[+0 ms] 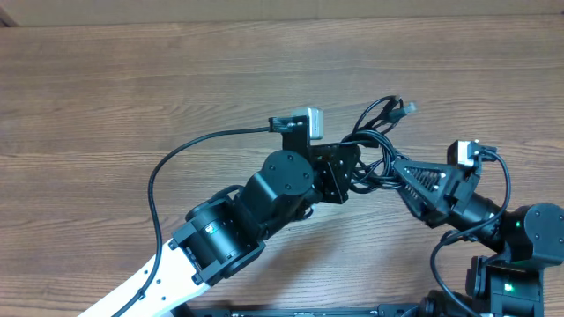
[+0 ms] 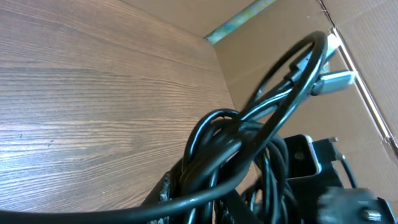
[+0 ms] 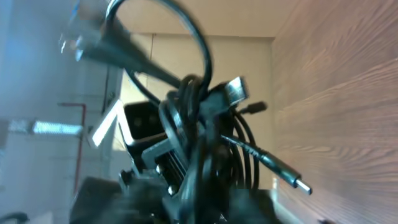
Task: Untangle cables
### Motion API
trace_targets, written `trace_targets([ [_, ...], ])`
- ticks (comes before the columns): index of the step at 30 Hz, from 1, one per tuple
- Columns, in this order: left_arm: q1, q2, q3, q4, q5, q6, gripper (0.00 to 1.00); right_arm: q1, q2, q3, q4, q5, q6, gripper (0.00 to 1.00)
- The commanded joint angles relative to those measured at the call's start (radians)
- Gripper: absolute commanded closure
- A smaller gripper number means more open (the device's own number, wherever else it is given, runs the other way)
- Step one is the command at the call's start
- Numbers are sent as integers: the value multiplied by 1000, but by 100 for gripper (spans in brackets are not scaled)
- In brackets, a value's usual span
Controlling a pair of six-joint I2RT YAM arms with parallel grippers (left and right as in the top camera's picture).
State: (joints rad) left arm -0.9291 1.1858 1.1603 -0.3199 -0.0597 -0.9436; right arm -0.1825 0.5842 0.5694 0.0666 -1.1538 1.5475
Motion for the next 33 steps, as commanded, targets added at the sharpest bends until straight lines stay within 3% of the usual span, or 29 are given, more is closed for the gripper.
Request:
trace_targets([
  [1,-4,5,21,27,-10,4,96,2,-6,8,-10,-16,-117,18],
  [3,7,5,21,26,-40,-15,96,2,-6,8,-41,-15,-138,4],
  [6,28,5,21,26,-56,-133,96,2,-6,8,-65,-15,-168,0],
  [8,33,5,21,26,-55,-333,96,2,-6,8,-65,-15,-224,7],
  [10,31,6,21,24,-40,-509,96,2,-6,8,-65,-13,-278,20],
  [13,31,6,21,9,-31,-639,96,2,-6,8,-65,-8,-320,26],
  [19,30,18,21,20,-10,-659,96,2,-5,8,-73,-7,-352,33],
  [24,-4,66,21,49,-10,-786,96,2,-5,8,-77,28,-381,34],
  [29,-34,92,21,166,-10,-793,96,2,-4,8,-234,106,-509,40],
  [33,-44,97,21,171,-6,-793,96,2,-4,8,-327,180,-562,44],
])
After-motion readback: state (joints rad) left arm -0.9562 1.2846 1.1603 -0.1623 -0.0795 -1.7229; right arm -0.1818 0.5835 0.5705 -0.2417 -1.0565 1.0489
